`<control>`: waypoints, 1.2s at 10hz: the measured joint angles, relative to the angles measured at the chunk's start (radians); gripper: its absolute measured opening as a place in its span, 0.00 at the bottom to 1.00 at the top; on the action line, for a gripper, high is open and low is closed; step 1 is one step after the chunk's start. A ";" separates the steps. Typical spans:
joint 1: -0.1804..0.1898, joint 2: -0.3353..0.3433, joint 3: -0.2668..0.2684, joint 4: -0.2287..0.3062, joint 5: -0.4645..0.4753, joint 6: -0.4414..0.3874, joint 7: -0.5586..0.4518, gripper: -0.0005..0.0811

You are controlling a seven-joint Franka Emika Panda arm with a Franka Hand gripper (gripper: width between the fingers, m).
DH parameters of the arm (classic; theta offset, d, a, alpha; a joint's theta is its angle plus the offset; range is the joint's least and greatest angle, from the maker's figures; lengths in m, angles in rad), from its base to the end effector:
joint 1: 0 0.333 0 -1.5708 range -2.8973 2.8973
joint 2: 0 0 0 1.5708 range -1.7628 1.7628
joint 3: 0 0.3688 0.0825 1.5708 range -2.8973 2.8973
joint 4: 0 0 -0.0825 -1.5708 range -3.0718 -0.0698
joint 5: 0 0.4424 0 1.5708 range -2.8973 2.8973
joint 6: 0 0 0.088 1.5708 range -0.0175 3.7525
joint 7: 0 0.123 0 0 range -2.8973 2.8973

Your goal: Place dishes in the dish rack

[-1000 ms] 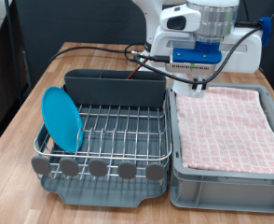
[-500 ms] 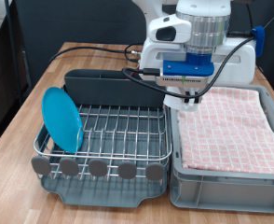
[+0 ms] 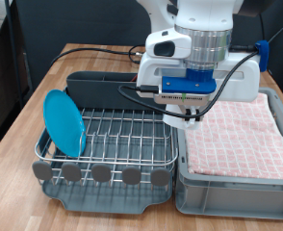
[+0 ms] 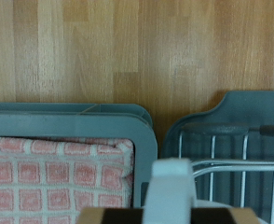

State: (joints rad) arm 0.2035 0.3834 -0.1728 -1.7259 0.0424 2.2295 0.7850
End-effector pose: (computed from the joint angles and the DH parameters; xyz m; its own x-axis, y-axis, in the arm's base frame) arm 0.7376 0.0366 0.3802 0.7167 -0.6888 0.1088 -0.6858 -0.7245 -0.0694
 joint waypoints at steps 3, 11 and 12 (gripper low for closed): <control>-0.014 0.050 0.001 0.048 0.023 0.009 -0.027 0.09; -0.032 0.173 0.003 0.143 0.068 0.036 -0.071 0.09; -0.034 0.185 0.003 0.150 0.074 0.046 -0.076 0.09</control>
State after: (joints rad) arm 0.1691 0.5689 -0.1696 -1.5761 0.1160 2.2758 0.7095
